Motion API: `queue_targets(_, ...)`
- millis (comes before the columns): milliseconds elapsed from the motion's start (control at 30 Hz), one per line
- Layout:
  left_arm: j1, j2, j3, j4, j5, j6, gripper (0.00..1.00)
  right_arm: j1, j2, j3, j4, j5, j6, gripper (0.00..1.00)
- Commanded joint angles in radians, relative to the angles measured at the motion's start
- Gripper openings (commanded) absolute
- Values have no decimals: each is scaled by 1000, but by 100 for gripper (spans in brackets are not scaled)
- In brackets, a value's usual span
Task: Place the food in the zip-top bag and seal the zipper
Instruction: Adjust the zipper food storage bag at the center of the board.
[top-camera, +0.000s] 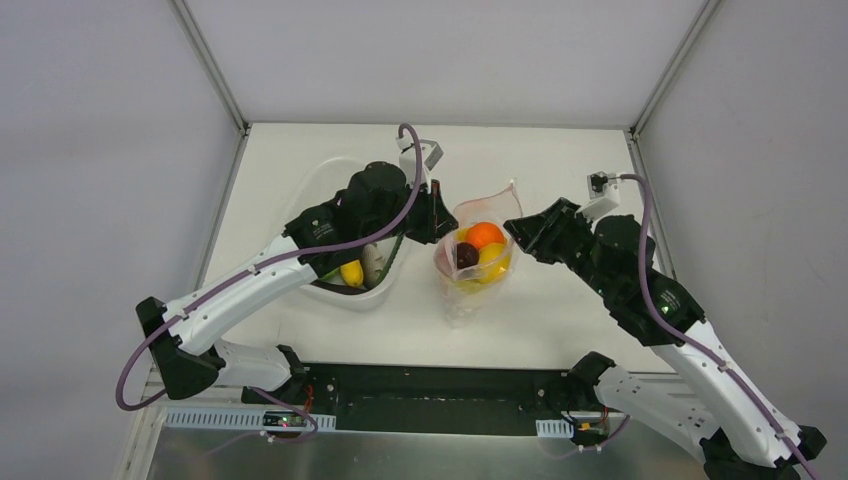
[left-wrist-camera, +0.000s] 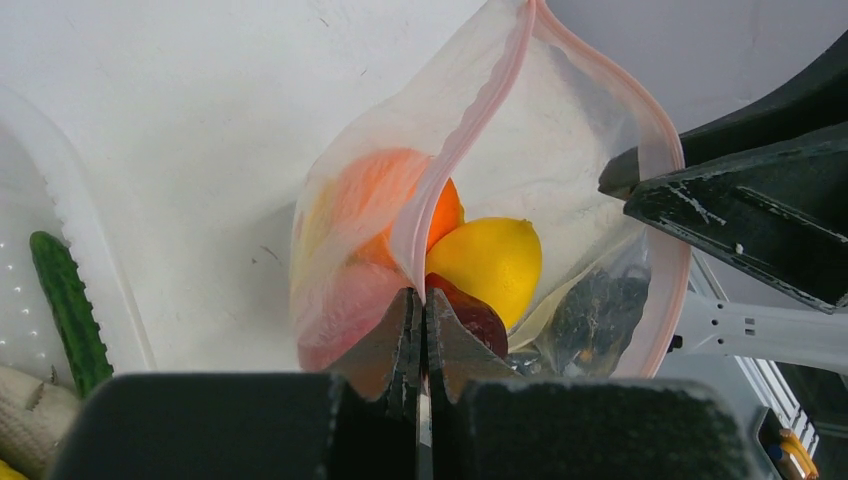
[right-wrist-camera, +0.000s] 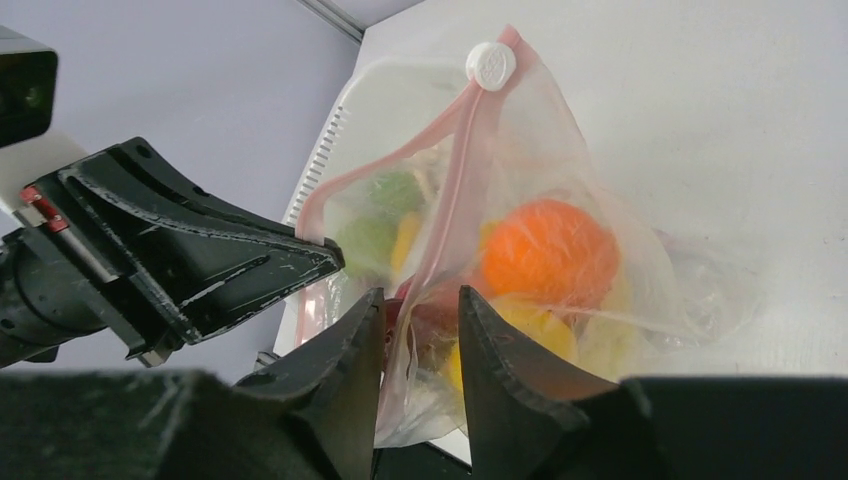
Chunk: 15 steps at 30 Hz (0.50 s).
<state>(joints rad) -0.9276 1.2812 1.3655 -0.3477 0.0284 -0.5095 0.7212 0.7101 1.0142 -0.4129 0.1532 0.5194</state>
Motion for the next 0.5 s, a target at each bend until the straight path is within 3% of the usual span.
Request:
queue_targets(0,6,-44,2,53,20,6,0,-3,21,78,-24,10,9,30)
queue_targets(200,6,-53,-11,56,15,8,0,-3,25,100,-55,18,-5,6)
queue_targets(467,6,-84,-36,64,-52,11,0,-3,-27,66,51,-76,-20,4)
